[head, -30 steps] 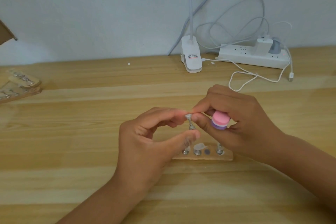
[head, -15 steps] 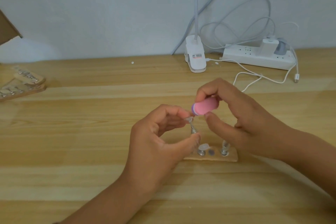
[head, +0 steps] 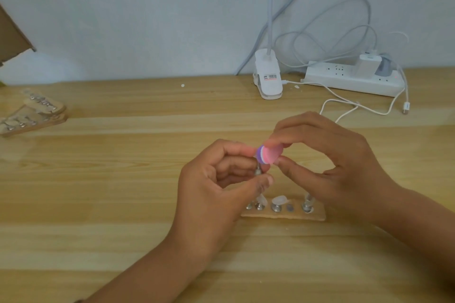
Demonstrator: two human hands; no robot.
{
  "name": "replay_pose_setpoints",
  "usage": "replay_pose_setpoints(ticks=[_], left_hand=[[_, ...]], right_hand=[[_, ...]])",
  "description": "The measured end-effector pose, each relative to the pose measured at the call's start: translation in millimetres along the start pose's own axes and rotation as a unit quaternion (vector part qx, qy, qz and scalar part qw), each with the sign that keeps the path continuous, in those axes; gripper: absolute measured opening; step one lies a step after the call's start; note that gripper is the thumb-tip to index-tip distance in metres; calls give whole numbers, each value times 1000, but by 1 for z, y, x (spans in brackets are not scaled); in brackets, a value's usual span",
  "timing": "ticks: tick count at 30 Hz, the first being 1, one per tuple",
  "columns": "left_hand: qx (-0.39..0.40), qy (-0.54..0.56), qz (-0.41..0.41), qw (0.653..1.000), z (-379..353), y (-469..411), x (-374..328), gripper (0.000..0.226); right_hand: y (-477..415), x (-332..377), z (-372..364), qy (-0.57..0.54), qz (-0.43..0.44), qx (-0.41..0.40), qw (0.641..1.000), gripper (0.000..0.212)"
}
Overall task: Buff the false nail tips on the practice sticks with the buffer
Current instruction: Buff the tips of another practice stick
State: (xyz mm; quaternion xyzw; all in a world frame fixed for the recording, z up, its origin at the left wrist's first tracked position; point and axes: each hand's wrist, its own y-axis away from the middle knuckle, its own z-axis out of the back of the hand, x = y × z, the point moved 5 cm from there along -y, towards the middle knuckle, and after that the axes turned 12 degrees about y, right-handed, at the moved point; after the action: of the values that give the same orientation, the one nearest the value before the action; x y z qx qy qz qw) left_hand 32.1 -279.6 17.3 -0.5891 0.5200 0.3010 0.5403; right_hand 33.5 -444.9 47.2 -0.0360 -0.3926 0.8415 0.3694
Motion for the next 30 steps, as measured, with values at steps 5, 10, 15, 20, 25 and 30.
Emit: replay_pose_setpoints(ticks=[5, 10, 15, 20, 25, 30], left_hand=[[-2, 5, -9, 1000, -1, 3, -4, 35], [-8, 5, -3, 1000, -1, 3, -5, 34], [7, 5, -9, 1000, -4, 3, -5, 35], [25, -8, -13, 1000, -6, 4, -6, 31], [30, -18, -36, 999, -5, 4, -6, 33], [31, -15, -45, 998, -5, 3, -8, 30]], right_hand=[[0, 4, 0, 8, 24, -12, 1000, 18], [1, -6, 5, -7, 1, -15, 1000, 16], [-1, 2, 4, -13, 25, -16, 999, 19], [0, -9, 8, -21, 0, -11, 1000, 22], [-1, 0, 5, -22, 28, -6, 999, 19], [0, -4, 9, -24, 11, -17, 999, 21]])
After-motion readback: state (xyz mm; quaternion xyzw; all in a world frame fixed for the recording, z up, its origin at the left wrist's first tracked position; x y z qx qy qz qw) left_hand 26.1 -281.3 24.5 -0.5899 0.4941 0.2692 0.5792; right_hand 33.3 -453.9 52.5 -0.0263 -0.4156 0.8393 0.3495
